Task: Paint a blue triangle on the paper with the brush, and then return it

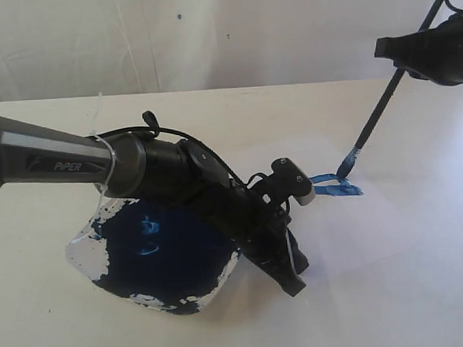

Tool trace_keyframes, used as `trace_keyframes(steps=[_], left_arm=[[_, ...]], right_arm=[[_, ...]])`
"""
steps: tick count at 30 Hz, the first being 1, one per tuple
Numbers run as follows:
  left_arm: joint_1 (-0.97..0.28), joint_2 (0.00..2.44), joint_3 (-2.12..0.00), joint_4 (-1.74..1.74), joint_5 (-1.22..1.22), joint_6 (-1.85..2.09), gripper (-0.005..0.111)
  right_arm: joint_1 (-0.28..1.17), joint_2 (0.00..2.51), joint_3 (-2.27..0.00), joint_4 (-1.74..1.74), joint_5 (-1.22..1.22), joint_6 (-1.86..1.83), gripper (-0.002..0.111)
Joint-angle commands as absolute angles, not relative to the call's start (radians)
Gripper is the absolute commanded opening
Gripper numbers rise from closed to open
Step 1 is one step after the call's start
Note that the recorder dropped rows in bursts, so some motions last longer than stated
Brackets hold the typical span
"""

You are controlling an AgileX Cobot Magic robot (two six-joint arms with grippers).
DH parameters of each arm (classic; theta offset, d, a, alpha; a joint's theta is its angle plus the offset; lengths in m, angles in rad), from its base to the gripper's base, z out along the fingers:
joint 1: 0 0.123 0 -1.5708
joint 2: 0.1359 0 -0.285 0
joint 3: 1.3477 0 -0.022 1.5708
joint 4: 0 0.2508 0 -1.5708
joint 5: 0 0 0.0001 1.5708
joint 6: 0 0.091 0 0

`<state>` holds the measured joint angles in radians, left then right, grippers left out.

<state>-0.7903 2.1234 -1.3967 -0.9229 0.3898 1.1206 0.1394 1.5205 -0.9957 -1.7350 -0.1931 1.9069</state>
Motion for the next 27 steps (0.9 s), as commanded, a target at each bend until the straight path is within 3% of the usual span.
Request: trace_keyframes(steps=[1, 27], left_arm=[[-0.790, 2.124, -1.396, -0.935, 0.416, 1.126, 0.000], [-0.790, 2.124, -1.396, -0.935, 0.423, 1.126, 0.000]], right_arm=[[0.140, 1.534, -1.015, -1.737, -0.193, 1.907, 0.000], [0.140, 1.533, -0.996, -1.744, -0.194, 1.911, 0.000]])
